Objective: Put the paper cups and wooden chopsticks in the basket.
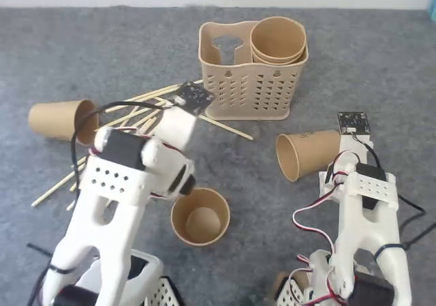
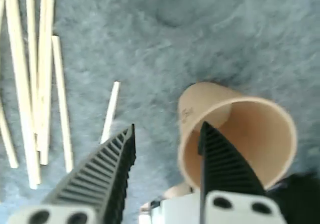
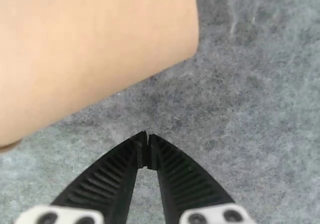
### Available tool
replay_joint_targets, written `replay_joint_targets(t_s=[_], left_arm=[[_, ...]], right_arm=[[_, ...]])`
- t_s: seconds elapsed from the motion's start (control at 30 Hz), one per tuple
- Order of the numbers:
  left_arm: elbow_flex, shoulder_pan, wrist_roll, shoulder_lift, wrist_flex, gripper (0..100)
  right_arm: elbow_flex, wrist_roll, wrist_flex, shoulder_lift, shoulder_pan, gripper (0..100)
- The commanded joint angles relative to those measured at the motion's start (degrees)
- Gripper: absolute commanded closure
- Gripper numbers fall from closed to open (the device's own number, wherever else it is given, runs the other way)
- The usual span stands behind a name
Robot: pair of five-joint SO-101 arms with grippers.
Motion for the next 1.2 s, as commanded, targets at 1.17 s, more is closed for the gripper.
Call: replay_joint_targets(t_s=[1.17], left_arm=[[8.8, 7.8, -9.9, -13.8, 2.0, 83]], right_arm=[[-0.3, 1.2, -1.1, -2.7, -0.6, 99.0]])
